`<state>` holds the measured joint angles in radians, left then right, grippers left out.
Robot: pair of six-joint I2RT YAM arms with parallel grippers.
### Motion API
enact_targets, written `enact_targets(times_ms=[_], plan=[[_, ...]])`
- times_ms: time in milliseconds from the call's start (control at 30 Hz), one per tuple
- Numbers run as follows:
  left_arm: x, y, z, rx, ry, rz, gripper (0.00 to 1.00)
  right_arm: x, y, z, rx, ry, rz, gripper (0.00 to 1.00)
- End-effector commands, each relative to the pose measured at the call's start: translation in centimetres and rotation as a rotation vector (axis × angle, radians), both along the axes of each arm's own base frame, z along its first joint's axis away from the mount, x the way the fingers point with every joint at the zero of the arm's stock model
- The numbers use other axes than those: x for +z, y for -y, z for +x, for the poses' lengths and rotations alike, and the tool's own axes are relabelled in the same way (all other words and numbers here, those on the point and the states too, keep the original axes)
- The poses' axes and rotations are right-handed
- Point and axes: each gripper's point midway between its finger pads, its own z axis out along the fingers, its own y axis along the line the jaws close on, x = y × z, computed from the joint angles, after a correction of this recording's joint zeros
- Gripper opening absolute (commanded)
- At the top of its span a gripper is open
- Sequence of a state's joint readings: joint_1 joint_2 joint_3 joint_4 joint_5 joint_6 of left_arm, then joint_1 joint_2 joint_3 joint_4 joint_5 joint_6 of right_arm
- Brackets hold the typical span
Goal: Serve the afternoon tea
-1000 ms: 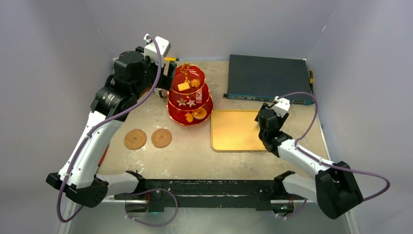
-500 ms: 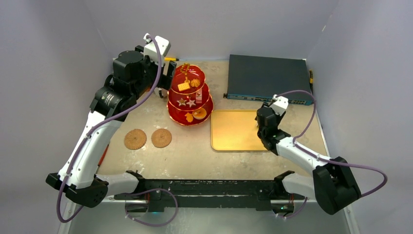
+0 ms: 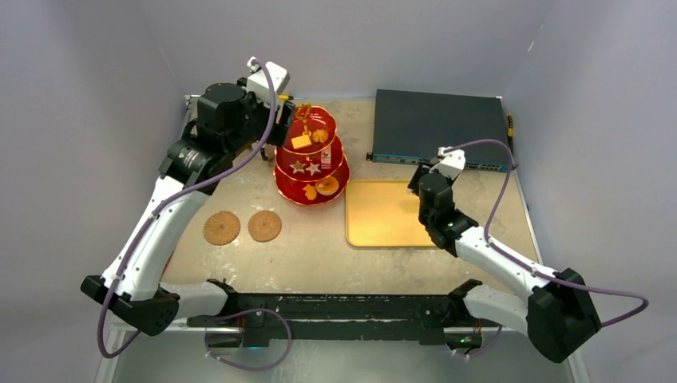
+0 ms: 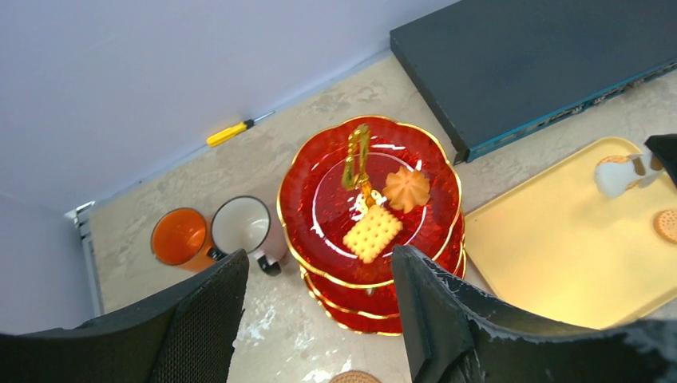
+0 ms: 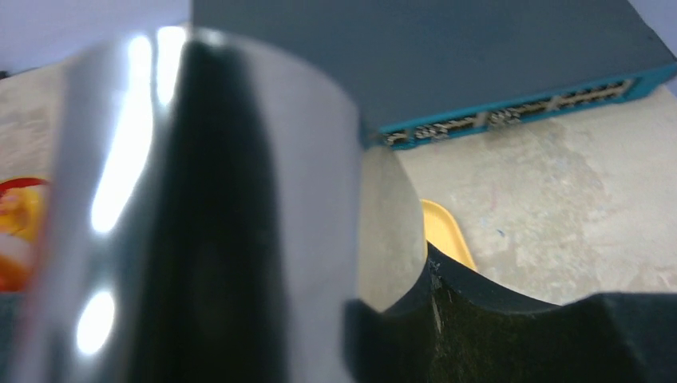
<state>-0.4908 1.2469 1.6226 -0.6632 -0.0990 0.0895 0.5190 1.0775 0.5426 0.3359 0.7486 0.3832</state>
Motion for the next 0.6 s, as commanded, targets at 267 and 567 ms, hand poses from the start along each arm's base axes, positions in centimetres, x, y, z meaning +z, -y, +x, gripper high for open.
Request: enact_targets(times_ms=[267,567], plan=[[-0.8,3.4,4.0,-0.098,0.026,0.016,0.74,6.2,-6.6,0.5,0.154,0.136,0.049,0.38],[-2.5,4.8,5.8,-0.124,-0.005,0.023,0.6,7.7,-7.4,-0.1,0.183,0.171,0.072,0.38]])
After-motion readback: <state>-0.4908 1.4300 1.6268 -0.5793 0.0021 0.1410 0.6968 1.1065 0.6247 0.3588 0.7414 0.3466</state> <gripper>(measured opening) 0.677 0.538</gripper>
